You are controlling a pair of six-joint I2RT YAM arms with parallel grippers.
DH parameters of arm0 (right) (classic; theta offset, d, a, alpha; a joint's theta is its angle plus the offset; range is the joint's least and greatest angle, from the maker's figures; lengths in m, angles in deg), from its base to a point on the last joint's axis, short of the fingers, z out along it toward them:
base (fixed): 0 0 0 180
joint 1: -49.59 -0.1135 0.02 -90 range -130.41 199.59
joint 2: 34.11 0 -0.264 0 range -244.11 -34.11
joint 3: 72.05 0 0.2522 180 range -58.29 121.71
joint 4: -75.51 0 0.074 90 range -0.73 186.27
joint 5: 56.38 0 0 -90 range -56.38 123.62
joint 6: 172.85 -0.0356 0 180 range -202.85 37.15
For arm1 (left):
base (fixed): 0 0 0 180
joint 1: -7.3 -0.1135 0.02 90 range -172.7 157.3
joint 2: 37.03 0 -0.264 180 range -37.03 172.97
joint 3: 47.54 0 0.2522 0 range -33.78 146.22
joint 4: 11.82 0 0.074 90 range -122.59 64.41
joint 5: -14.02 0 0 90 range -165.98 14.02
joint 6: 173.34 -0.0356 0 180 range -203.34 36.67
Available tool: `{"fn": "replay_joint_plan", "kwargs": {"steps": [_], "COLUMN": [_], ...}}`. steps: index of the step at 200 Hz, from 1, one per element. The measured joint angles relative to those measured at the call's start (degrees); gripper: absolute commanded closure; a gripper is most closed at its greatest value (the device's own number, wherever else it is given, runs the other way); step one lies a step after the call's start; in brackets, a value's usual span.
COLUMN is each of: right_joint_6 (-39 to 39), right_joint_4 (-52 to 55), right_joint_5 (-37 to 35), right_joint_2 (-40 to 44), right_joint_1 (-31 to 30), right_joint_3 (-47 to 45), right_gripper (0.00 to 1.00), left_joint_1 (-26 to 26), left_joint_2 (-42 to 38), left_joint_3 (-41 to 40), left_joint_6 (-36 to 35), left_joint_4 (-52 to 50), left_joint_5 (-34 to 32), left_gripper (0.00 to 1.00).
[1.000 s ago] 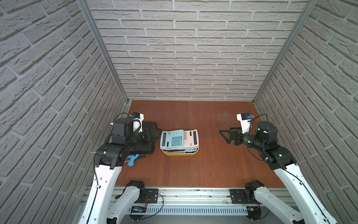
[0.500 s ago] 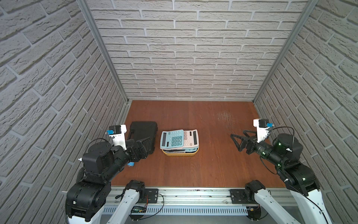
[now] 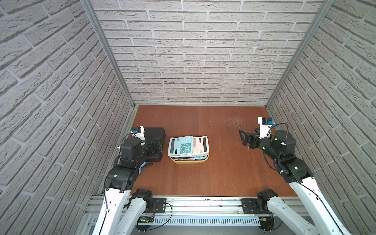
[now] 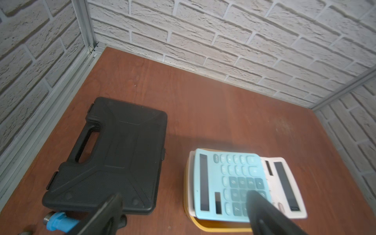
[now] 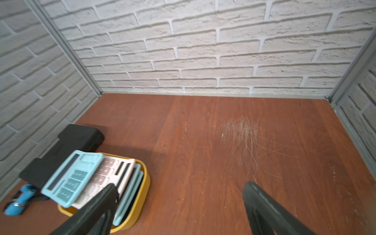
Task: Put the calculator in the storage box
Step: Reset both arms
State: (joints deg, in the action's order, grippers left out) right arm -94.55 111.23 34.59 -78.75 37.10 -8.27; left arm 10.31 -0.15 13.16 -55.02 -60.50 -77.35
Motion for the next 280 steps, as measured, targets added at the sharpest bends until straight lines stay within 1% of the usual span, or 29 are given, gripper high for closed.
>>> {"fn": "replay_joint_plan", "kwargs": {"steps": [19,34,70,91,109,139,166,198,234,257,280], "right_joint_6": [1.3,1.8,1.6,1.4,1.4,1.0,1.0,1.3,3.6,6.4,8.5], "right_joint_4": [-3.6,-6.9,-15.5,-20.5,-24.9,-32.2,-39.5,-49.0,-56.8,-60.3,-63.1], "right_joint_5": [-2.5,-3.1,-2.6,-2.3,-2.6,-4.9,-7.4,-8.5,-9.4,-10.5,-11.4], "right_joint_2": [-3.7,-6.1,-10.9,-12.1,-12.2,-12.5,-12.9,-14.6,-19.7,-23.1,-25.9], "right_joint_1": [0.3,1.2,6.6,10.4,13.4,16.3,16.5,16.5,15.0,12.1,10.8], "right_joint_3": [-2.9,-4.8,-9.9,-14.1,-18.4,-23.9,-28.4,-33.0,-35.0,-35.0,-35.0], "right_gripper": [0.01,0.01,0.01,0.01,0.01,0.01,0.01,0.01,0.01,0.01,0.01], "left_joint_1": [-2.6,-4.8,-9.3,-10.0,-10.2,-10.3,-10.7,-12.7,-14.2,-14.7,-15.0], "left_joint_2": [2.3,4.9,12.0,14.0,14.3,13.9,13.8,16.2,22.7,29.0,35.5], "left_joint_3": [-4.0,-6.3,-10.6,-13.6,-17.4,-24.7,-30.9,-36.8,-36.9,-36.2,-34.9], "left_joint_6": [-1.4,-2.2,-4.3,-6.6,-9.5,-14.1,-17.0,-17.7,-17.8,-17.9,-18.1], "left_joint_4": [6.4,11.1,20.5,25.4,30.3,38.8,47.2,57.9,66.8,71.7,77.1], "left_joint_5": [-1.7,-2.8,-4.2,-5.6,-6.0,-6.0,-4.8,-2.1,1.2,3.1,5.1], "left_gripper": [0.02,0.02,0.02,0.02,0.02,0.02,0.02,0.02,0.02,0.02,0.02]}}
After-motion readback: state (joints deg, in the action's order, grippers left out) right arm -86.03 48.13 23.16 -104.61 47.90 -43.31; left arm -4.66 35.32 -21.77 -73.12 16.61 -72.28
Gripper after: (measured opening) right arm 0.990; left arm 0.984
